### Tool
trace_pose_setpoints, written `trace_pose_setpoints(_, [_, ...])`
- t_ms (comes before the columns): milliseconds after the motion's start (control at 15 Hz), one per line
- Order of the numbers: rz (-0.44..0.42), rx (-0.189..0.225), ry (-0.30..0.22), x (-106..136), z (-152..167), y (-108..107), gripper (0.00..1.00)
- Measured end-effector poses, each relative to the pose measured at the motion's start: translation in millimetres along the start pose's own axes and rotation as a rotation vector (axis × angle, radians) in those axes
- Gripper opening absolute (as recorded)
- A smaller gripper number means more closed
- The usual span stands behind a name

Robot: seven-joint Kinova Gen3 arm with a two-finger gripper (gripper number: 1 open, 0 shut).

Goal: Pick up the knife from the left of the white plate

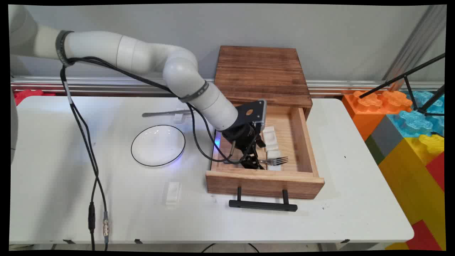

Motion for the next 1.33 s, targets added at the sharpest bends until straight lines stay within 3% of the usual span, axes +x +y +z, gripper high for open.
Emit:
trace_pose_setpoints(733, [-0.002, -0.043, 0.045, 21, -54, -6, 1.00])
trace_pose_setpoints(1333, [-0.042, -0.059, 0.054, 18, -117, -3, 1.00])
